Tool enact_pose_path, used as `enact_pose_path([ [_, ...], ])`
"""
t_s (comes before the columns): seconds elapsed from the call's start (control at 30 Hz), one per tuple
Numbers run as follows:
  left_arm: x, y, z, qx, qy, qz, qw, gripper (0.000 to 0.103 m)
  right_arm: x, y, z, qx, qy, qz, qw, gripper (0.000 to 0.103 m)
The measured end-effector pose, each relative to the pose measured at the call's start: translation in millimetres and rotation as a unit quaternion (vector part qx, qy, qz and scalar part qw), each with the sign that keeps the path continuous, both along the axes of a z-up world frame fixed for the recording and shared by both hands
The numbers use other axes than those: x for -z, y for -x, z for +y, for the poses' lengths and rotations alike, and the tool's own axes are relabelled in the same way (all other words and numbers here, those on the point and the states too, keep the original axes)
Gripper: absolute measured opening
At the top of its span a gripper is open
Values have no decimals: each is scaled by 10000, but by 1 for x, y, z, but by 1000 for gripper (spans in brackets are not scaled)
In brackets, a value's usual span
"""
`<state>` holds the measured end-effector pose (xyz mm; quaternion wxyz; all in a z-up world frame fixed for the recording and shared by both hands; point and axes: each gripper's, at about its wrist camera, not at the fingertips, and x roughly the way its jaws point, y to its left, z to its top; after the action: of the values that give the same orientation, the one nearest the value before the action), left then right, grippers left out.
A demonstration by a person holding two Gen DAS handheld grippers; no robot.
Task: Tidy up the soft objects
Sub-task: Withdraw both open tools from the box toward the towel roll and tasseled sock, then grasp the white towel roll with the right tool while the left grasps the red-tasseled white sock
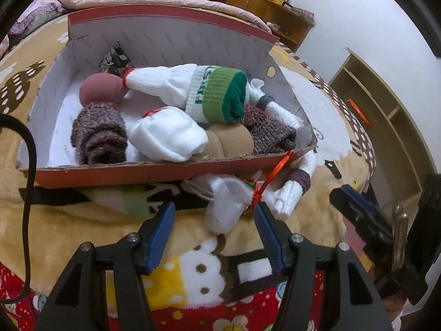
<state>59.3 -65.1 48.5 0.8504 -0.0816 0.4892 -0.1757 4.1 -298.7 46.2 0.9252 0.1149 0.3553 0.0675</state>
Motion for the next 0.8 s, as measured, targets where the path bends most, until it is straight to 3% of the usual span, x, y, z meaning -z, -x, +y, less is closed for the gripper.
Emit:
enact_pose_path([
  [0.27, 1, -8, -13, -15, 163, -81, 9998, 69, 6, -1, 0, -17, 42, 46, 10000, 53],
  [0.57, 13, -20, -27, -189, -22, 8, 9998, 68, 12, 0, -8, 64, 8, 108, 9999, 53],
  [0.7, 15, -19, -31, -204, -157, -58, 9997, 68, 16, -1, -9, 75, -28, 172, 9998, 53],
  [0.8, 17, -18, -31, -233, -194, -89, 9995, 60, 17, -2, -7, 50, -28, 192, 9998, 53],
])
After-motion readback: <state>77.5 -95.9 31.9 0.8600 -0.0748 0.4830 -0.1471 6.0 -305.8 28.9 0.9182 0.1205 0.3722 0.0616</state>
